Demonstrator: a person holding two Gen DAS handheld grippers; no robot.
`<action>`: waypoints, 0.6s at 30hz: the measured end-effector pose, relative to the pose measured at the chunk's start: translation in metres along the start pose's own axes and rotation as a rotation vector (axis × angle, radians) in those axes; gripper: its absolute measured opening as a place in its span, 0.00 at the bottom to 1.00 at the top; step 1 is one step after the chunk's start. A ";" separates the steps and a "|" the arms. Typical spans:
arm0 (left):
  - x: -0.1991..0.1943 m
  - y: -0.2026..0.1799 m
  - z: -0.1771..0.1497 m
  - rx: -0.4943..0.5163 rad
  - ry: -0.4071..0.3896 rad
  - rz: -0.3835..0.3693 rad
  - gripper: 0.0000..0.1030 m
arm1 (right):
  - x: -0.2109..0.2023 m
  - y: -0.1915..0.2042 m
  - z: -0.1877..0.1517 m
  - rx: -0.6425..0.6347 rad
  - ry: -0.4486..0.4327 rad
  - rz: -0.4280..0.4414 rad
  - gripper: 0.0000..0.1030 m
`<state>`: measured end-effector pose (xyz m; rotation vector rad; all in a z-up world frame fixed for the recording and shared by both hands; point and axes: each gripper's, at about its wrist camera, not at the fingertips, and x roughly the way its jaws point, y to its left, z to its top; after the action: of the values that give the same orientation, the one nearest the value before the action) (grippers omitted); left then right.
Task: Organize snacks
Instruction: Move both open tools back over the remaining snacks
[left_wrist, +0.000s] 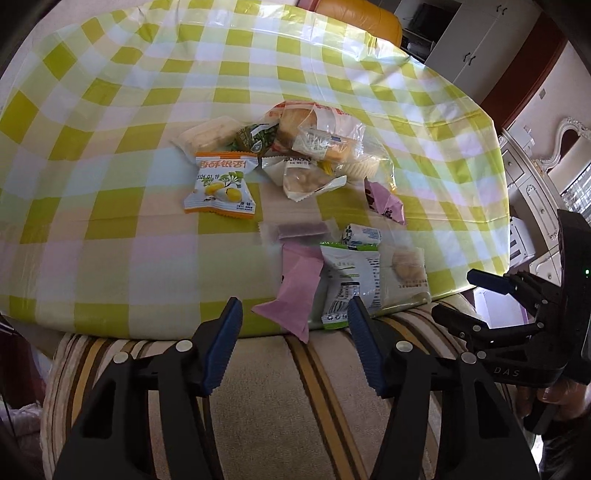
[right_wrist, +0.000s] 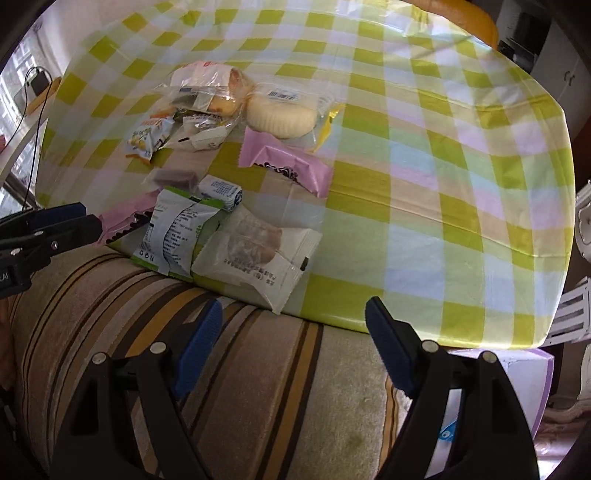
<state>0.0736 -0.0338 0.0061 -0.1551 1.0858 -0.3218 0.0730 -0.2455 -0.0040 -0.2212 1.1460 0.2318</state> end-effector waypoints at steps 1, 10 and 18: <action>0.002 0.000 0.001 0.012 0.009 0.004 0.55 | 0.001 0.004 0.002 -0.044 0.001 -0.014 0.77; 0.025 -0.005 0.008 0.067 0.067 0.045 0.52 | 0.017 0.025 0.020 -0.373 0.013 -0.038 0.77; 0.039 -0.007 0.015 0.092 0.092 0.060 0.51 | 0.032 0.038 0.035 -0.554 0.065 0.043 0.77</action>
<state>0.1019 -0.0537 -0.0175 -0.0264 1.1622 -0.3270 0.1050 -0.1973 -0.0213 -0.6969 1.1326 0.5832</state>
